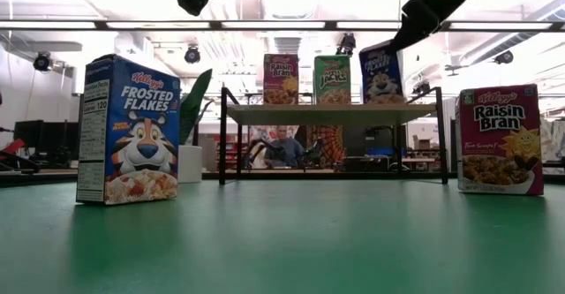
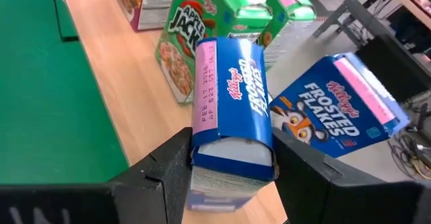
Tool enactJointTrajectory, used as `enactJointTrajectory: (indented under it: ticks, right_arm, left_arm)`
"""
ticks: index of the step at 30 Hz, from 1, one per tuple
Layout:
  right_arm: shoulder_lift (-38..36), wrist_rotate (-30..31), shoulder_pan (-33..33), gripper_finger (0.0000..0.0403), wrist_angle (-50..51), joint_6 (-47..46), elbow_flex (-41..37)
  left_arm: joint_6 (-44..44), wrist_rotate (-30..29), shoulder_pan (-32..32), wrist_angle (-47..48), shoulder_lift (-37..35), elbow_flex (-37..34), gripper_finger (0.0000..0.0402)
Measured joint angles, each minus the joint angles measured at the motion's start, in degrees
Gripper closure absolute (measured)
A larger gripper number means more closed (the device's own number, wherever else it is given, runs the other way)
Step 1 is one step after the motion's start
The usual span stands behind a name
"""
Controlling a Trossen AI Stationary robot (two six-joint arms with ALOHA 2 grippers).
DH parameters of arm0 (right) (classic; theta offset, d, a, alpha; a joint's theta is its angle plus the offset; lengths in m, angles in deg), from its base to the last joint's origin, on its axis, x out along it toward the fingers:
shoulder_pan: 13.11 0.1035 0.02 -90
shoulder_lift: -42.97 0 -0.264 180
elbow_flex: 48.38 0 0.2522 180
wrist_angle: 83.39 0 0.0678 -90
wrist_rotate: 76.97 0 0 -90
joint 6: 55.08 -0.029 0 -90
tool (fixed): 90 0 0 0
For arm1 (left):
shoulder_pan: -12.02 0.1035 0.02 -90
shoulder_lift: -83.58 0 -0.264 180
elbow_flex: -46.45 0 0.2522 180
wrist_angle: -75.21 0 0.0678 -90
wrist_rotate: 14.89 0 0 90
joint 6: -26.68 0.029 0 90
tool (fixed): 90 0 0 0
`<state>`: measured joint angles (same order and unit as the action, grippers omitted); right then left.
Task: Stack cereal on shelf
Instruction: Put the top blue cereal box aligned with the other blue cereal box on the shelf
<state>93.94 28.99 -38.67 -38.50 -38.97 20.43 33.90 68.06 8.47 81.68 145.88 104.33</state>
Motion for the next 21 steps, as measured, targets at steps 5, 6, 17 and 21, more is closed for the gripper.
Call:
enactJointTrajectory:
  ticks: [5, 6, 17, 21]
  right_arm:
    - [1.16, 0.05, -0.44, 0.0229, -0.57, 0.37, -0.07]
    - [1.29, 0.08, -0.44, 0.0228, -0.57, 0.42, -0.07]
    - [1.61, 0.02, -3.42, 0.018, 0.11, -1.5, -0.13]
    - [1.63, 0.06, -4.23, 0.0165, 0.02, -1.33, -0.13]
  left_arm:
    - [0.0, 0.01, 0.0, 0.02, 0.0, 0.0, 0.0402]
    - [0.0, 0.0, 0.0, 0.02, 0.0, 0.0, 0.0402]
    - [0.0, 0.0, 0.0, 0.02, 0.0, 0.0, 0.0402]
    - [0.0, 0.0, 0.0, 0.02, 0.0, 0.0, 0.0402]
